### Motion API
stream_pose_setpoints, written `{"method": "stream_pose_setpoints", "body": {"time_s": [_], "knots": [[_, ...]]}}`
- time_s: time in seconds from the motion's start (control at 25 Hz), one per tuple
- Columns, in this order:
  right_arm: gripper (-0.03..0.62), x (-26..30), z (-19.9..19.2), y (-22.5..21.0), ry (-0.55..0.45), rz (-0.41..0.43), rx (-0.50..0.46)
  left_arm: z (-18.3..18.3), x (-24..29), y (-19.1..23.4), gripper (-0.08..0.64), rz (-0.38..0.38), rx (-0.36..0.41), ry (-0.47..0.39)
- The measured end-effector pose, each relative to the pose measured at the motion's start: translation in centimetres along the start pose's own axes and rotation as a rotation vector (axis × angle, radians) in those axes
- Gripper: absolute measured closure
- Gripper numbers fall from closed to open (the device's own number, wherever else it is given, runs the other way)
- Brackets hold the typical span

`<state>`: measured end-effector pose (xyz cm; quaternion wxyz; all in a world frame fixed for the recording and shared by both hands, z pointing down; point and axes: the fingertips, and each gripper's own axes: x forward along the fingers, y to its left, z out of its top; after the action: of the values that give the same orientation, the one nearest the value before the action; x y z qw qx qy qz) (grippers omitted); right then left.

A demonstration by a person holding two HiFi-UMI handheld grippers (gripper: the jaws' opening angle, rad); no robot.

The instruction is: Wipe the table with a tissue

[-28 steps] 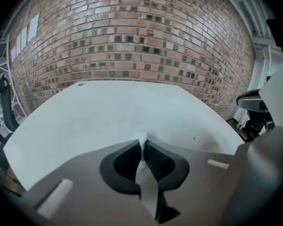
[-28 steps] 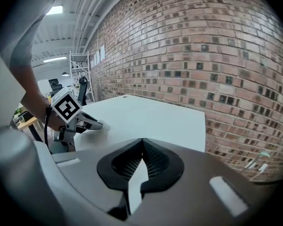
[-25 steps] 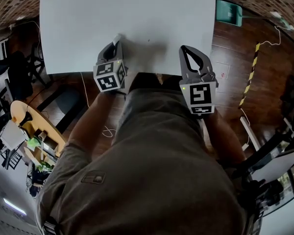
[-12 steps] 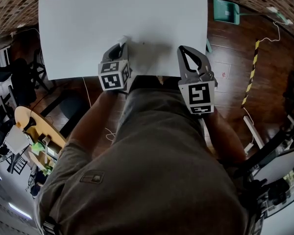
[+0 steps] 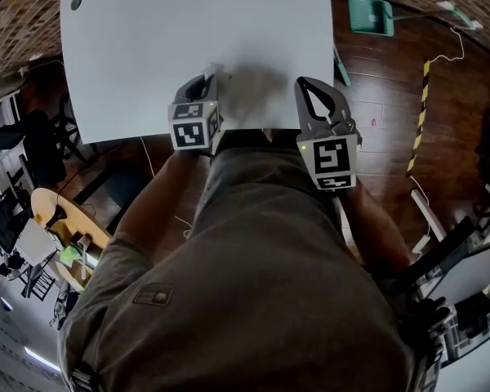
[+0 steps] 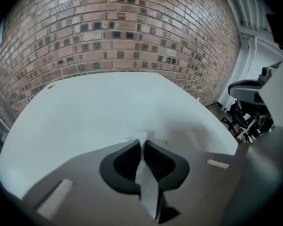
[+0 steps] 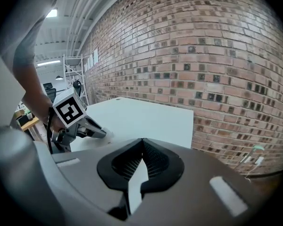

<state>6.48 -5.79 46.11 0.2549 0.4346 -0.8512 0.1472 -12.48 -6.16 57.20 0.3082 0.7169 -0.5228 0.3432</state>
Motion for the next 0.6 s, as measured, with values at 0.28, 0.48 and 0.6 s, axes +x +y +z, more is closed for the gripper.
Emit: {"method": "stream_pose_setpoints", "body": {"time_s": [0.28, 0.48, 0.6], "knots": [[0.578, -0.2, 0.0, 0.0, -0.003, 0.004, -0.003, -0.2, -0.6, 0.5, 0.535, 0.024, -0.010, -0.004], [0.578, 0.2, 0.6, 1.0, -0.011, 0.026, -0.017, -1.9, -2.2, 2.7, 0.535, 0.074, -0.045, 0.004], [0.578, 0.5, 0.9, 1.6, -0.013, 0.044, -0.029, -3.4, -2.9, 3.8, 0.535, 0.093, -0.082, 0.008]]}}
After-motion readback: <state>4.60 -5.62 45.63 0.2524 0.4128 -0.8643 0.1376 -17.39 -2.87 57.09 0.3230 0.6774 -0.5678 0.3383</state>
